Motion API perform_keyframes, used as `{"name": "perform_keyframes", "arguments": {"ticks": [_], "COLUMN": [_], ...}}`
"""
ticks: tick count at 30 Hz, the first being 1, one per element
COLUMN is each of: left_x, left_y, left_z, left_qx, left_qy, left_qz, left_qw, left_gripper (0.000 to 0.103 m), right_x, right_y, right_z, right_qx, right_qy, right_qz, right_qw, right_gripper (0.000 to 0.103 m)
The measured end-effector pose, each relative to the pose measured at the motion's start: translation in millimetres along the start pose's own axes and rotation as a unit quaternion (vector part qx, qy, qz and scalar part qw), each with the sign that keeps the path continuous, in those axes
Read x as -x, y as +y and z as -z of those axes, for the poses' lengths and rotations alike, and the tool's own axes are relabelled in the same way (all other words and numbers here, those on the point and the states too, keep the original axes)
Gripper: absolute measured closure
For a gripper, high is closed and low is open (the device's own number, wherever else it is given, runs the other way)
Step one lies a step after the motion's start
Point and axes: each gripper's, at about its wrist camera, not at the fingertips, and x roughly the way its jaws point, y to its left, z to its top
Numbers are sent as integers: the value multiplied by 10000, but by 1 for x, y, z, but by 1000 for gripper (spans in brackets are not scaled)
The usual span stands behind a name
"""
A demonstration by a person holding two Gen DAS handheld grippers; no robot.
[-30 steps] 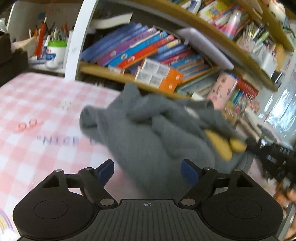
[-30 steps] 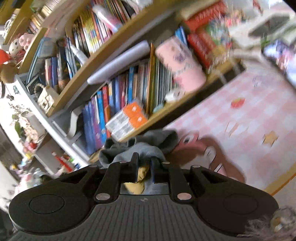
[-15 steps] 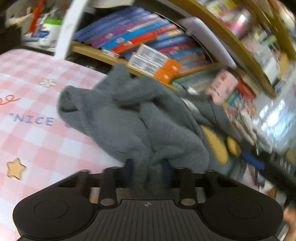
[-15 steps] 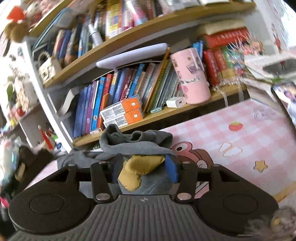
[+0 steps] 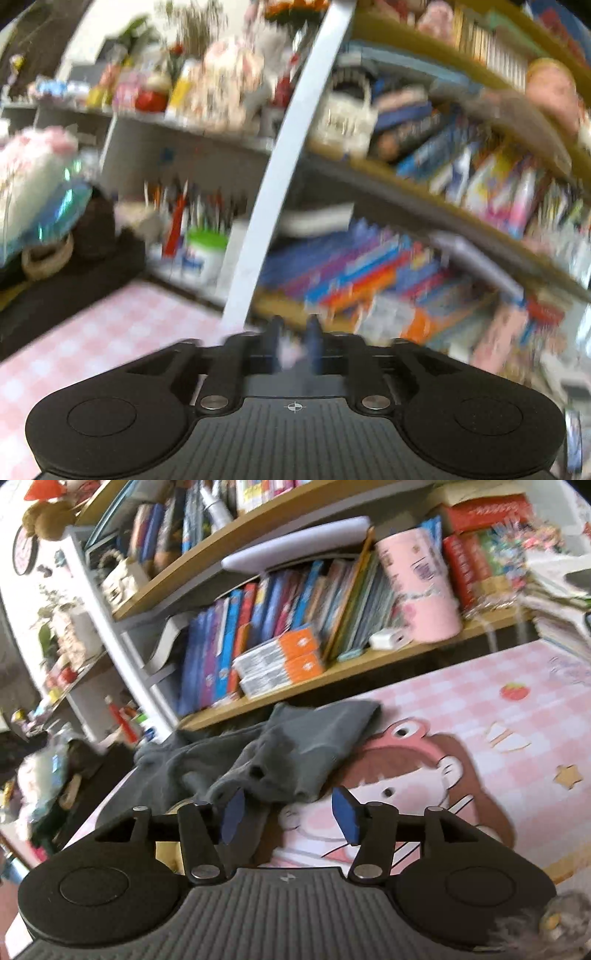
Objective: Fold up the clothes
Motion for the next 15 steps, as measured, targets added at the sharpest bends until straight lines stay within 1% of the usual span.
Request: {"name": "perform_keyframes", "arguments": {"ticks": [1,2,3,5,7,9,10,11,12,13,14,15], "left_x": [0,0,-1,-7,-16,-26,-28,-29,-31,-33,-35,-37], "left_y": [3,3,4,5,8,10,10,9,8,8,8,10], "left_z": [9,20,30,48,63,73,76,78,78,78,77,75], "left_qx": [-39,-99,-159,-274,-321,-352,-374,-405,-449,-492,-532,-535], "left_qy": [169,323,481,903,1282,1529,1564,1573,1582,1636,1689,1739], "left_qz": [14,66,120,222,286,231,214,225,250,335,412,397], "left_qw": [9998,9994,9986,9953,9908,9873,9867,9865,9861,9847,9833,9825], "left_gripper": [31,23,20,20,20,20,22,23,29,47,58,71], "right_x": [-1,-2,-3,-9,-16,-24,-27,-31,-36,-41,-45,-48], "right_y": [4,7,11,19,25,30,30,30,29,29,27,26], "right_z": [1,2,4,7,11,15,16,18,19,20,21,23], "right_qx": [48,96,142,230,331,397,403,395,377,334,260,187], "right_qy": [45,90,159,334,526,691,766,853,970,1110,1232,1323], "right_qz": [-86,-173,-273,-446,-530,-527,-513,-495,-502,-573,-669,-758], "right_qw": [9999,9998,9994,9982,9967,9954,9949,9943,9933,9916,9898,9881], "right_gripper": [46,43,42,40,40,40,40,47,55,71,82,84]}}
